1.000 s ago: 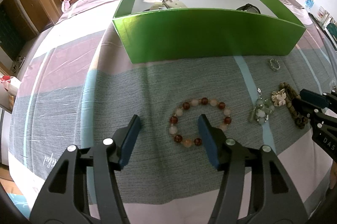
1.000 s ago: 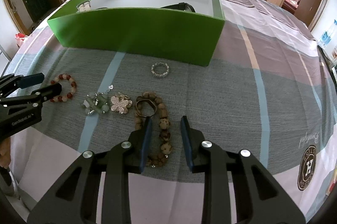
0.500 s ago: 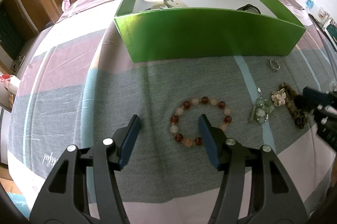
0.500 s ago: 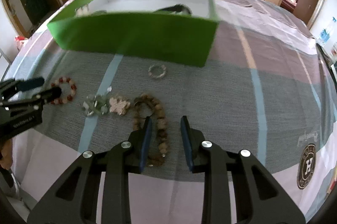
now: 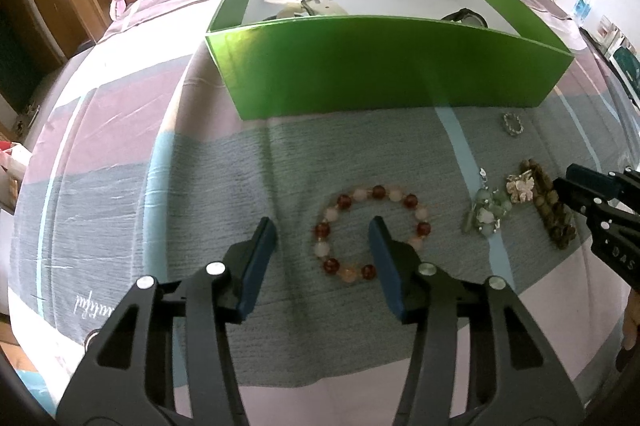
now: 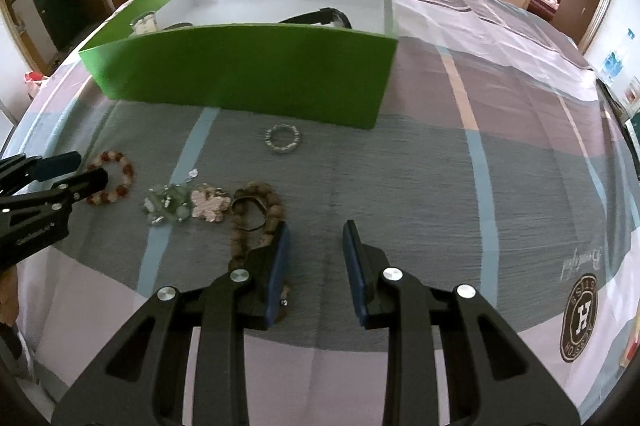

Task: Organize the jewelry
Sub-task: 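Close the left tool on the red-and-white bracelet while the right tool grasps the brown bracelet, then carry both bead bracelets into the green box and open both tools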

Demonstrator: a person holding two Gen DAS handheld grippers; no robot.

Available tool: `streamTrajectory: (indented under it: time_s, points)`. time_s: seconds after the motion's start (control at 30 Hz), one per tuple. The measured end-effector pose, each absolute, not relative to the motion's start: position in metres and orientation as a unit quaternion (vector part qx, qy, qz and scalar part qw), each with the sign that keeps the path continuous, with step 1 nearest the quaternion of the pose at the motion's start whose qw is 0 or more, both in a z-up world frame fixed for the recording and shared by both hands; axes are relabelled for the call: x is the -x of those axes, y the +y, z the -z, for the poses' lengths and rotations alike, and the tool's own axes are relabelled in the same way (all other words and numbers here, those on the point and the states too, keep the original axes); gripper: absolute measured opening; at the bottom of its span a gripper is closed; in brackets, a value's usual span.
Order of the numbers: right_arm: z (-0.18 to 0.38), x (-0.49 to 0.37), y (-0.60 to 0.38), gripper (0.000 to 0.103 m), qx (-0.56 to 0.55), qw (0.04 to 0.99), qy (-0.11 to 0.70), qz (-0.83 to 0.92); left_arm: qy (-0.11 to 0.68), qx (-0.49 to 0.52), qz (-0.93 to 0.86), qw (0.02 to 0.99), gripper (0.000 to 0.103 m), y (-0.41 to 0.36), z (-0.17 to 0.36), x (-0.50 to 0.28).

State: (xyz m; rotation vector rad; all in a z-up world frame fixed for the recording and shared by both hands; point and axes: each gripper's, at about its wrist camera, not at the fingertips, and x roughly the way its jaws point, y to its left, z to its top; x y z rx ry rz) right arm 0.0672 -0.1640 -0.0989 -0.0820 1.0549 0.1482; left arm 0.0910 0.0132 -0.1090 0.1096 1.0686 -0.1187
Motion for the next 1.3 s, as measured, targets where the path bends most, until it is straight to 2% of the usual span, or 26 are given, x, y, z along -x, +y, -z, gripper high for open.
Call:
streamTrajectory:
  time_s: [0.13, 0.2, 0.27, 0.43, 0.67, 0.83, 0.93, 0.97, 1.0, 1.27, 1.3]
  points:
    - [0.099, -0.063, -0.163, 0.029, 0.038, 0.859, 0.505, -0.080, 0.506, -0.054, 0.064, 0.859, 0.036, 0.013, 0.109, -0.090]
    - [0.099, -0.061, -0.162, 0.029, 0.033, 0.858, 0.505, -0.085, 0.504, -0.058, 0.062, 0.860, 0.023, 0.012, 0.108, -0.090]
    - [0.098, -0.060, -0.162, 0.029, 0.031, 0.858, 0.505, -0.089, 0.503, -0.058, 0.058, 0.860, 0.019, 0.014, 0.108, -0.091]
    - [0.101, -0.062, -0.159, 0.029, 0.030, 0.854, 0.510, -0.094, 0.505, -0.050, 0.056, 0.860, 0.021, 0.016, 0.108, -0.092]
    - [0.091, -0.057, -0.152, 0.029, 0.017, 0.858, 0.500, -0.116, 0.504, -0.048, 0.048, 0.861, 0.032, 0.023, 0.109, -0.094]
    - [0.103, -0.059, -0.141, 0.030, 0.038, 0.851, 0.512, -0.112, 0.502, -0.051, 0.049, 0.862, 0.032, 0.023, 0.109, -0.095]
    - [0.103, -0.058, -0.137, 0.029, 0.051, 0.854, 0.507, -0.106, 0.501, -0.048, 0.061, 0.862, 0.025, 0.024, 0.110, -0.094]
    - [0.103, -0.058, -0.137, 0.023, 0.053, 0.854, 0.505, -0.108, 0.501, -0.048, 0.065, 0.862, 0.018, 0.022, 0.109, -0.093]
    - [0.102, -0.057, -0.136, 0.011, 0.055, 0.854, 0.505, -0.114, 0.499, -0.050, 0.069, 0.862, 0.010, 0.021, 0.109, -0.093]
    - [0.073, -0.052, -0.142, 0.011, 0.041, 0.871, 0.475, -0.121, 0.482, -0.035, 0.079, 0.872, 0.008, 0.024, 0.089, -0.091]
    - [0.065, -0.052, -0.143, 0.011, 0.041, 0.876, 0.466, -0.120, 0.476, -0.034, 0.080, 0.875, 0.002, 0.025, 0.083, -0.090]
